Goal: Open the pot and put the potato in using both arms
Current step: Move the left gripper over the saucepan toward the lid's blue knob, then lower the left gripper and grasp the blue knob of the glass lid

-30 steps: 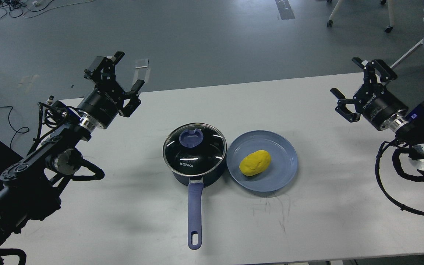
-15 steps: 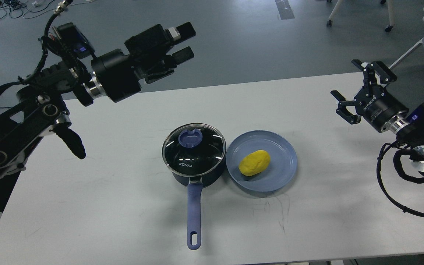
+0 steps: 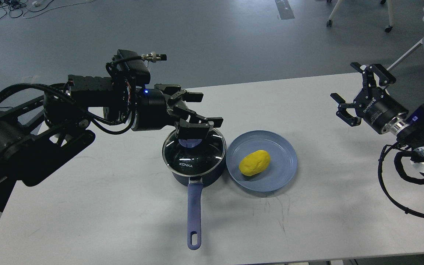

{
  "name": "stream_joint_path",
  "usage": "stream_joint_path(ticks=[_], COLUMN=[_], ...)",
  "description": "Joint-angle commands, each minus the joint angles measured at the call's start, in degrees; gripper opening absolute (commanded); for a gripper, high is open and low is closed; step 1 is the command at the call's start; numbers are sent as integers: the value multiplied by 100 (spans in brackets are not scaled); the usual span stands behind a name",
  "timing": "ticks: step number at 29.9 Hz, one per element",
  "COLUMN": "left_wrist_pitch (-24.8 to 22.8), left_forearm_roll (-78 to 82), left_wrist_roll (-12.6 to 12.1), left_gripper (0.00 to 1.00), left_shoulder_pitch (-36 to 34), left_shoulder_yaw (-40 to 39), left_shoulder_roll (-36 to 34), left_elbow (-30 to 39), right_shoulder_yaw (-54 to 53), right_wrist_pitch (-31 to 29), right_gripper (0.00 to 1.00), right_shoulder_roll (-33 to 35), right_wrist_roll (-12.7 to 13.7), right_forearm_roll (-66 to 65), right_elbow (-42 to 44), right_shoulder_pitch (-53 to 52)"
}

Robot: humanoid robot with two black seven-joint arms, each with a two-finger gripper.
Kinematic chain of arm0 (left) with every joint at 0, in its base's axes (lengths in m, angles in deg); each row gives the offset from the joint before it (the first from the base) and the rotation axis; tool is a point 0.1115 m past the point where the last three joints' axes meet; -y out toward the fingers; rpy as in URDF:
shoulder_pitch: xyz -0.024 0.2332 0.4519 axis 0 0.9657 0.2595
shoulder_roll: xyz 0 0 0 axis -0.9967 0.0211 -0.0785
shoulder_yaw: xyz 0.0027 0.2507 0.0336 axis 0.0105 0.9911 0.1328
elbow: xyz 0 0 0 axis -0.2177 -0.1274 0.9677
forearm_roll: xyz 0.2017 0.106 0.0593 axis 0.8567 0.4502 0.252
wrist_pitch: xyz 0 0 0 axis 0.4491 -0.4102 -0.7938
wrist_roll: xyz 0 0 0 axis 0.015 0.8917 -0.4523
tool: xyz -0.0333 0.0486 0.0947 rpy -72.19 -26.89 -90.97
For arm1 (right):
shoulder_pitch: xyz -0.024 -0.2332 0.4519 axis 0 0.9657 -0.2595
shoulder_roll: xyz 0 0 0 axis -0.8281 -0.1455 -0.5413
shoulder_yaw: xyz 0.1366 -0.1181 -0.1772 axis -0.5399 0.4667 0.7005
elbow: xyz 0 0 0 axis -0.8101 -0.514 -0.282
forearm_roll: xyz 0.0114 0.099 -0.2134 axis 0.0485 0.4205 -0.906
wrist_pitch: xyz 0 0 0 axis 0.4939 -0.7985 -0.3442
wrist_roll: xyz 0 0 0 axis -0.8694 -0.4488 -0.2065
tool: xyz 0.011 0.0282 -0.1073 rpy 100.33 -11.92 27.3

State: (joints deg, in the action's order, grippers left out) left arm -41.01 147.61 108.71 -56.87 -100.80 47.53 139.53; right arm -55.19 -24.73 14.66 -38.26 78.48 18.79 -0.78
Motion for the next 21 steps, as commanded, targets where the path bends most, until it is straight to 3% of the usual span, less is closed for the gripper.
stream_joint_path(ticks=[1,5,21], left_wrist_pitch=[60,60,209], left_forearm_roll=[70,202,220], left_wrist_roll=[-2,-2,-2], left_gripper=[98,98,98], left_shoulder_pitch=[-34,-7,476], left_shoulder_yaw=[214,407,460], left_shoulder_roll=[216,392,401], left_elbow=[-336,-802,-1110], right_shoulder_yaw=[-5,-5,3], right_wrist_pitch=[0,0,0], right_gripper=[100,100,100], right_shoulder_roll=[24,24,121], right_wrist_roll=[0,0,0], right_forearm_roll=[0,0,0], right_elbow=[-8,-25,-25], right_shoulder_pitch=[-20,-29,7])
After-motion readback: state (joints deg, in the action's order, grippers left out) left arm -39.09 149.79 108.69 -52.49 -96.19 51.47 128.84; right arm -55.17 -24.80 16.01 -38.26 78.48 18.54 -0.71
